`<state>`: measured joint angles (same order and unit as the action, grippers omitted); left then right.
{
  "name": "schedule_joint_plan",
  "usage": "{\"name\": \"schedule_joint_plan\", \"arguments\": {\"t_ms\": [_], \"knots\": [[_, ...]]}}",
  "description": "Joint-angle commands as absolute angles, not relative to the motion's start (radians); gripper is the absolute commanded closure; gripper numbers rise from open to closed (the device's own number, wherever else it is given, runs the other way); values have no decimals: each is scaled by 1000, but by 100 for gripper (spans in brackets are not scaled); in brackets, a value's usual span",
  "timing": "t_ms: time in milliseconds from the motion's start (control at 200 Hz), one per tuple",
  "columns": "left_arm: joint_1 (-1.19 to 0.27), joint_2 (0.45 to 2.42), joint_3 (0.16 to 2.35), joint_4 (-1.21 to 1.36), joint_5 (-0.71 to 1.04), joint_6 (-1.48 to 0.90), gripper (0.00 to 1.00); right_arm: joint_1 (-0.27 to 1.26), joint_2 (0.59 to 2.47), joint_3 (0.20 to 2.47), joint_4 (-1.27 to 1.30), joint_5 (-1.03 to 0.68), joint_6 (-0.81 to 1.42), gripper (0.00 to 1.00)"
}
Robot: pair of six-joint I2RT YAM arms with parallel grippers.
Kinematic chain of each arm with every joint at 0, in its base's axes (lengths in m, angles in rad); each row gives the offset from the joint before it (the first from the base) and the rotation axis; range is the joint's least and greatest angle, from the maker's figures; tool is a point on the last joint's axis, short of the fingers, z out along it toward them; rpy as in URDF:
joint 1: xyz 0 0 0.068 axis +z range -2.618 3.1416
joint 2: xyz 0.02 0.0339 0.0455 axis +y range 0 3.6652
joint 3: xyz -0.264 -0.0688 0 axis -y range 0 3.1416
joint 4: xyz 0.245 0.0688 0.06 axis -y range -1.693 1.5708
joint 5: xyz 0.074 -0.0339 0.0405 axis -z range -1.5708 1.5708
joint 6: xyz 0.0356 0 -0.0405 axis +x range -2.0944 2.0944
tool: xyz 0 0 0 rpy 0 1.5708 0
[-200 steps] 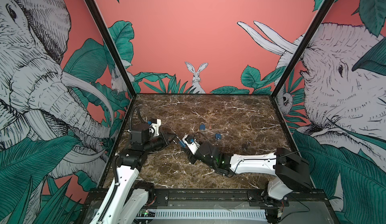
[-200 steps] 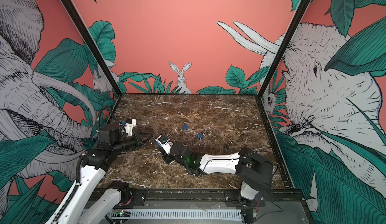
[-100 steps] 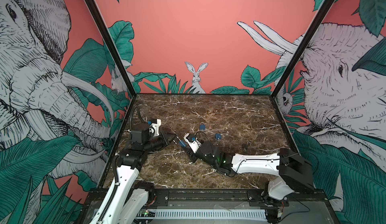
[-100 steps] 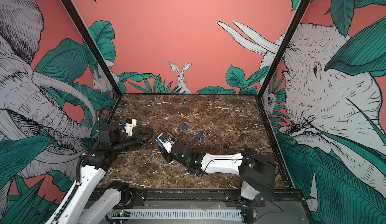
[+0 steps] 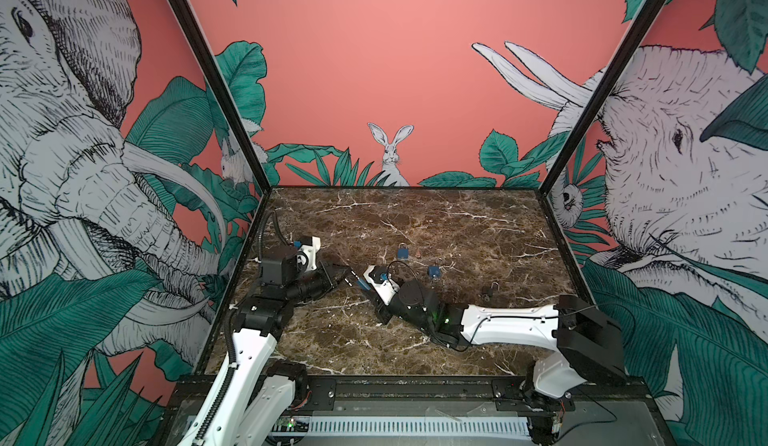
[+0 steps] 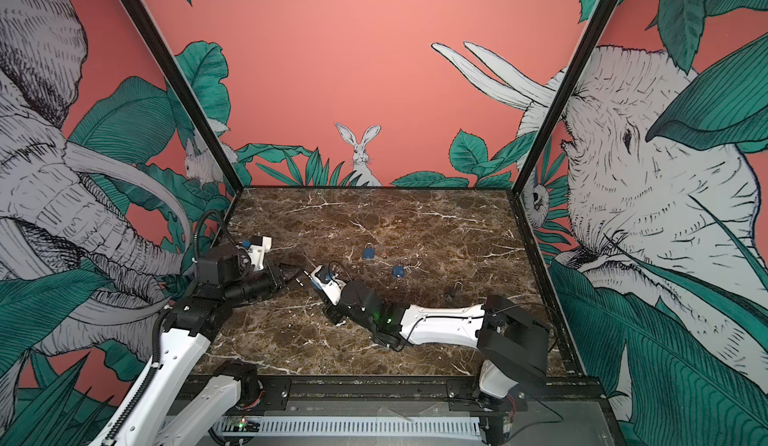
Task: Lock with the key
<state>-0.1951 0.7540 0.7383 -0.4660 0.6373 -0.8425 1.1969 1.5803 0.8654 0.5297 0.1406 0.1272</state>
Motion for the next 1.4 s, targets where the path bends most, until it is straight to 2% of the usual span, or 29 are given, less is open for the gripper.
{"name": "schedule_joint_plan", "arguments": {"t_ms": [0, 175, 485, 615, 790, 1185, 1395], "knots": [[-196, 751, 763, -439, 653, -836, 100, 1188, 1554, 900, 530, 119, 131, 81], [-196, 760, 735, -362, 688, -781, 100, 1123, 1490, 882, 502, -24, 269, 89], [-196, 732, 543, 31, 769, -812, 100, 928, 1321, 916, 290, -360, 721, 93], [-195, 732, 503, 124, 777, -813, 100, 864, 1313, 875, 410, -482, 940, 96], [-196, 745, 473, 206, 785, -816, 100, 837, 1341, 835, 609, -534, 1143, 99], [-196, 792, 449, 281, 805, -857, 100, 839, 1374, 888, 574, -516, 1091, 100], [-196, 797, 455, 267, 812, -849, 100, 840, 1422, 899, 652, -522, 1128, 100]]}}
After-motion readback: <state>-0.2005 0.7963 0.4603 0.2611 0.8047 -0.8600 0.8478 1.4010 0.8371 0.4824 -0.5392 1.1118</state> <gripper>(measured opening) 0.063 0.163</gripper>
